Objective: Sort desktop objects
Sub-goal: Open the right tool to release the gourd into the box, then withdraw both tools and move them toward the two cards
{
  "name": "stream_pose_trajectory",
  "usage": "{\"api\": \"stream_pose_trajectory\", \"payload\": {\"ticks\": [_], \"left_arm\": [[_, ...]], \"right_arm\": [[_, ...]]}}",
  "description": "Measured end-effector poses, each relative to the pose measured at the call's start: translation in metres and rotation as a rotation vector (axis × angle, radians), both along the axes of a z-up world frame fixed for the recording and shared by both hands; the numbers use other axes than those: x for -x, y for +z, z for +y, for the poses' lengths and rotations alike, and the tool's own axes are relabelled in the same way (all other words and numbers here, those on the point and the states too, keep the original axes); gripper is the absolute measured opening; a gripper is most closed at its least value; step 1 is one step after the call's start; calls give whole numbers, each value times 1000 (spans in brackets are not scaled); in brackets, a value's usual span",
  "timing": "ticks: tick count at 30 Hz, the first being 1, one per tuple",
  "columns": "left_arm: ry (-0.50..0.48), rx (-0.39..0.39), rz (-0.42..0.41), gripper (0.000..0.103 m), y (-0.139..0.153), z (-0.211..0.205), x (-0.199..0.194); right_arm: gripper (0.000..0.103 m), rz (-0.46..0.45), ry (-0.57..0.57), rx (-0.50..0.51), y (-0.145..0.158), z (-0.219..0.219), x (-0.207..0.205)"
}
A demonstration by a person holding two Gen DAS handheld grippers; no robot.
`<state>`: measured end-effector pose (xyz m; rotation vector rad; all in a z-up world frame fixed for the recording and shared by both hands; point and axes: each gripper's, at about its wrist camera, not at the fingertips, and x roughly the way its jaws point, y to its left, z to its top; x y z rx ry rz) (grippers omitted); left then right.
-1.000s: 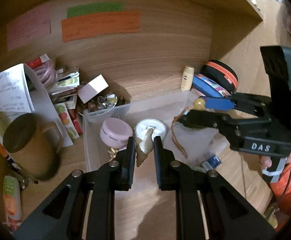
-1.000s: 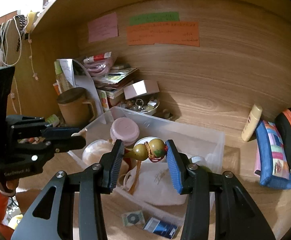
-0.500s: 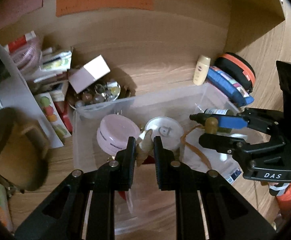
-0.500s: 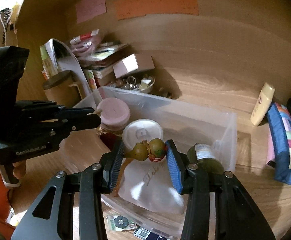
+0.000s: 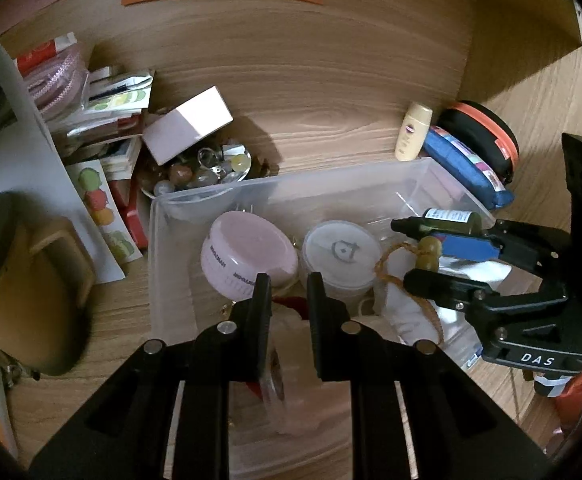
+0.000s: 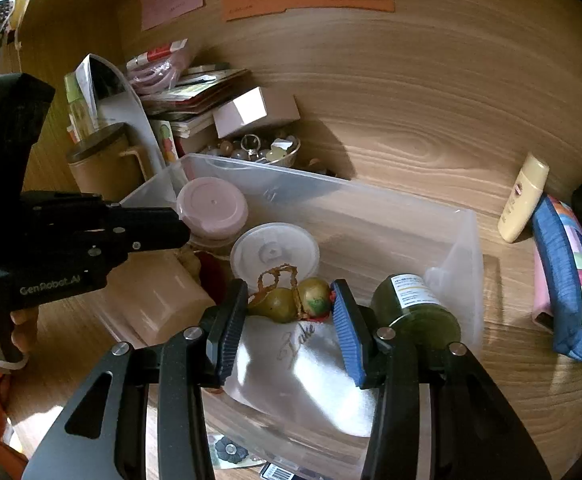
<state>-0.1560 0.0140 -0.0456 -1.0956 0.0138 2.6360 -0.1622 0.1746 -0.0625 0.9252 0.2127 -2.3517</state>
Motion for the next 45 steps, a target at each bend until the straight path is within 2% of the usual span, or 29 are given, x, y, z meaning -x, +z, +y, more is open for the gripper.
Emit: {"api": "stream_pose_trajectory", "payload": {"ticks": [5, 7, 11, 16, 23, 27, 38, 45], "left_arm": [[11, 27, -2, 28, -2, 4, 0], [14, 31, -3, 34, -3, 4, 0], [27, 27, 18, 48, 0, 2, -2], [34, 15, 42, 64, 5, -1, -5], [33, -4, 79, 79, 13, -2, -11], [34, -12, 81, 90, 15, -3, -12], [25, -93, 18, 95, 14, -7, -11], [86, -121, 103, 95, 39, -18, -26]], "right_arm": [[42, 10, 10, 18, 3, 0, -3], [49, 21, 8, 24, 5, 0, -4], [55, 46, 7, 30, 9, 1, -8], [68, 71, -3, 36, 13, 2, -10], [78, 99, -16, 43, 18, 4, -14], [84, 116, -26, 51, 22, 6, -17], [90, 152, -66, 63, 31, 9, -24], [97, 219, -96, 69, 40, 14, -29]]}}
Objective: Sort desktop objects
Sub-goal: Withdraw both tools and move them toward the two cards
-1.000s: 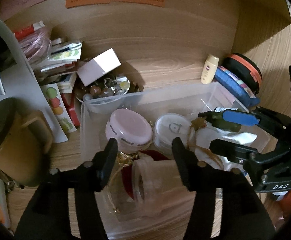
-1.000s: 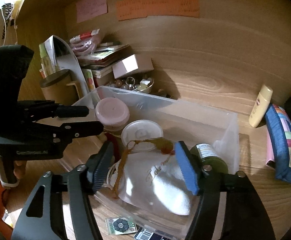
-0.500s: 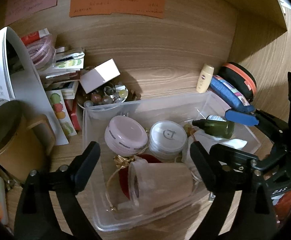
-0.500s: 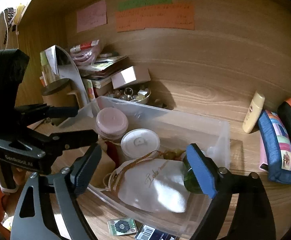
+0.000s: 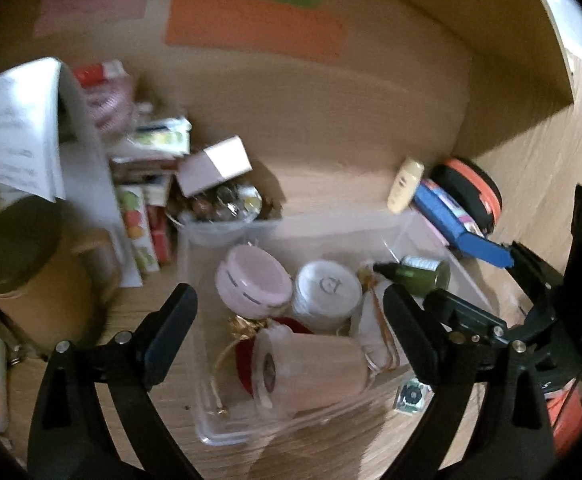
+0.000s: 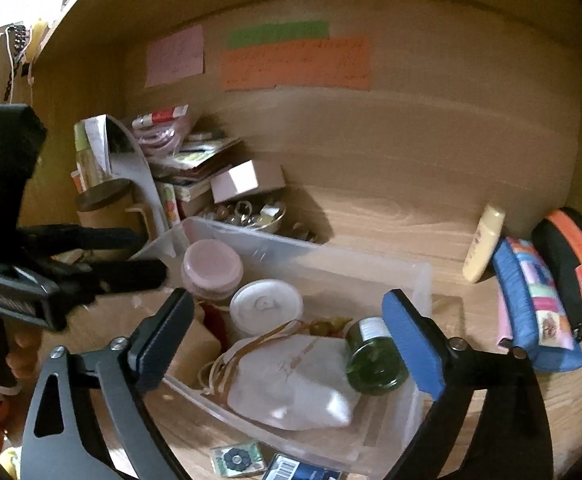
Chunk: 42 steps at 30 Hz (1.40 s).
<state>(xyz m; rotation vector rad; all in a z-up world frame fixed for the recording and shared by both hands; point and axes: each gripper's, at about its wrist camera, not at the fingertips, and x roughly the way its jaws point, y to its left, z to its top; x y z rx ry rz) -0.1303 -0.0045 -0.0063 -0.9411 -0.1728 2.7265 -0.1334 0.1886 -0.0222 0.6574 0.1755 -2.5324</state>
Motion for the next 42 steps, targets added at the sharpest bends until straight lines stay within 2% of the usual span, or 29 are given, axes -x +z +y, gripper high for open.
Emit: {"api": "stream_pose_trajectory", "payload": {"ticks": [4, 8, 10, 13, 18, 24, 30, 42], "left_arm": [[34, 7, 19, 96, 13, -7, -15], [70, 59, 48, 97, 23, -11, -34], [73, 66, 68, 99, 27, -13, -46], [80, 69, 102, 101, 33, -14, -62], [52, 85, 122, 102, 35, -8, -83], [9, 124, 130, 102, 26, 5, -103], [-4, 170, 114, 102, 9, 13, -115], [-69, 157, -69, 102, -46, 33, -91]], "right_arm": [[97, 19, -3, -2, 9, 2, -6], [98, 60, 0, -7, 23, 3, -22], [103, 76, -2, -6, 29, 5, -33], [103, 108, -11, -14, 37, 8, -50], [103, 139, -26, -30, 42, 15, -75], [103, 131, -46, -57, 36, 24, -94], [103, 69, -81, -85, 18, 38, -99], [101, -152, -78, -118, -42, 49, -77]]}}
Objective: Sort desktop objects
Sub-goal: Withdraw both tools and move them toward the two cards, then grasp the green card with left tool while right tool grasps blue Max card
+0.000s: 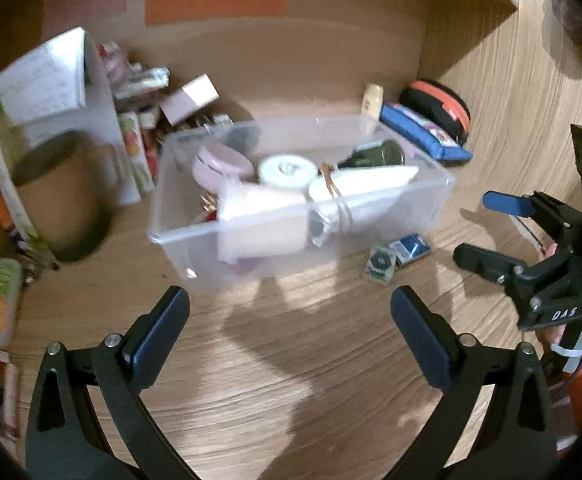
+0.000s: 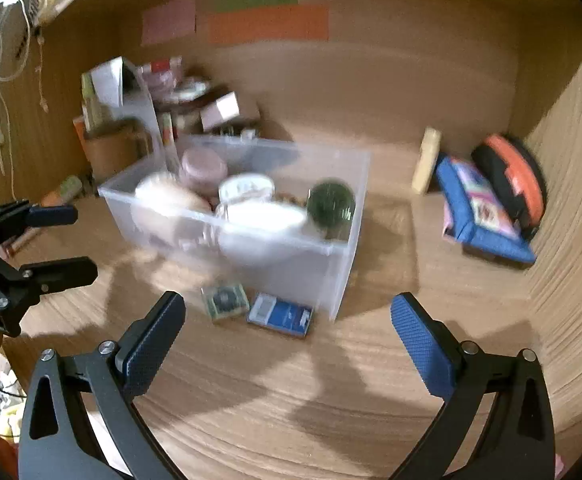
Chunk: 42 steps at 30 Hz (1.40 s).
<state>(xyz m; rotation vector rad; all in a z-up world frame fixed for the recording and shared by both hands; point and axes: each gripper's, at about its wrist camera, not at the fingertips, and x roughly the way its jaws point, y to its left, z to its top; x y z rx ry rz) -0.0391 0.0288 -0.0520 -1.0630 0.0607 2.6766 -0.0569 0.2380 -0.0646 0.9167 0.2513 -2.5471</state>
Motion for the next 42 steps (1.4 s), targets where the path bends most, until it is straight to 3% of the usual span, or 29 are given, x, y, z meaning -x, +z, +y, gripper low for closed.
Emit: {"api": "stream_pose_trajectory", "payload": {"ticks": [2, 5, 7, 9, 15, 24, 26, 28, 31, 42], "left_arm": [[4, 15, -20, 102, -8, 7, 7], [0, 39, -35, 102, -17, 17, 14], [-8, 54, -39, 102, -22, 23, 18], [-28, 73, -41, 102, -26, 31, 20], [-102, 127, -10, 102, -26, 50, 21], [-141, 149, -48, 100, -37, 62, 34], [-153, 145, -61, 96, -38, 65, 37], [-164, 151, -77, 85, -41, 70, 40], [-182, 148, -107, 77, -45, 78, 45], [-199, 109, -139, 71, -51, 93, 50]], "right_arm": [[100, -28, 0, -12, -9, -1, 5], [89, -73, 9, -31, -20, -5, 15], [74, -129, 30, -33, -26, -8, 23], [67, -155, 45, -38, -30, -11, 28], [61, -216, 49, -77, -41, -18, 40], [56, -199, 31, -97, -42, -19, 42], [48, -195, 31, -96, -41, -18, 42], [48, -197, 33, -94, -41, -17, 43], [48, -201, 38, -86, -40, -12, 42], [47, -190, 32, -23, -31, 19, 29]]}}
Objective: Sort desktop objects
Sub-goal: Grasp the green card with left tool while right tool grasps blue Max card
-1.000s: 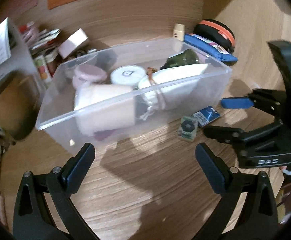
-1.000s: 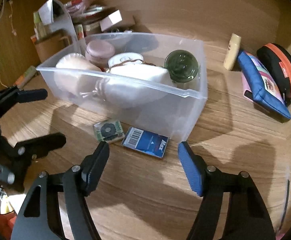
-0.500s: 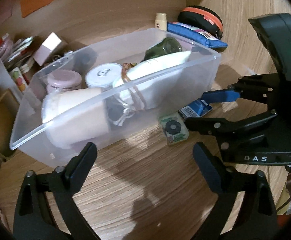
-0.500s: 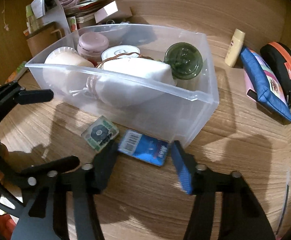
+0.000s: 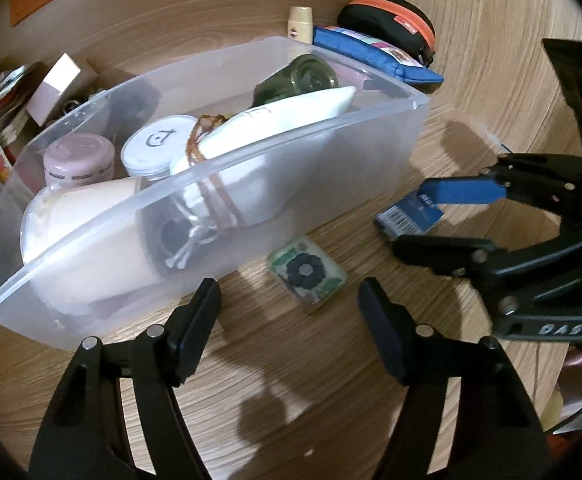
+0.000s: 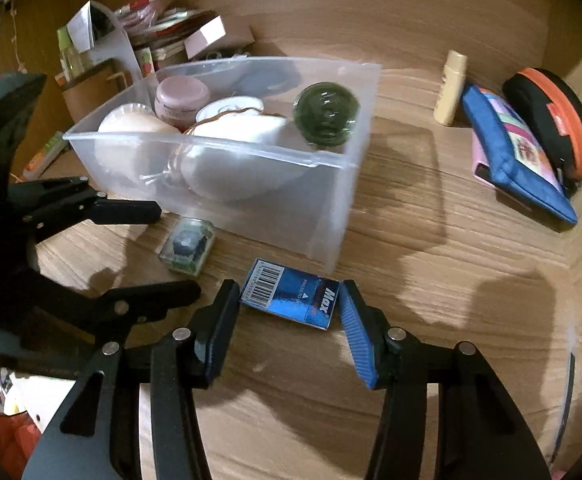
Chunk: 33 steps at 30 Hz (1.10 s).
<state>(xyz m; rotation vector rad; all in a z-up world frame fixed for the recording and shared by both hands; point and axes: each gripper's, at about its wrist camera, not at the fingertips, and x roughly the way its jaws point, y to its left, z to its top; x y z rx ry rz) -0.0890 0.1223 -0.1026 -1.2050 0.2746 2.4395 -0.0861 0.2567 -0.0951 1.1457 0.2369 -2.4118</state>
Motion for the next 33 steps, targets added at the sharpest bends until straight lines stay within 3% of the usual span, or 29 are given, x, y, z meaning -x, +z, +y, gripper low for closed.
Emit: {"api": "stream_pose_trajectory", "payload": {"ticks": [2, 8, 10, 13, 19, 33], "left_arm": [[-3, -2, -2, 70, 0, 4, 1], [-1, -12, 7, 51, 2, 11, 4], [-1, -11, 12, 37, 3, 15, 6], [2, -4, 20, 24, 3, 17, 5], [18, 26, 38, 24, 3, 18, -5], [64, -67, 135, 24, 49, -18, -32]], "right_arm": [[47, 5, -8, 19, 3, 8, -2], [47, 20, -13, 39, 8, 18, -6], [48, 22, -11, 44, 8, 20, -7], [48, 27, -10, 60, 9, 24, -9], [48, 51, -2, 86, 17, 28, -12], [48, 150, 40, 143, 55, 12, -21]]}}
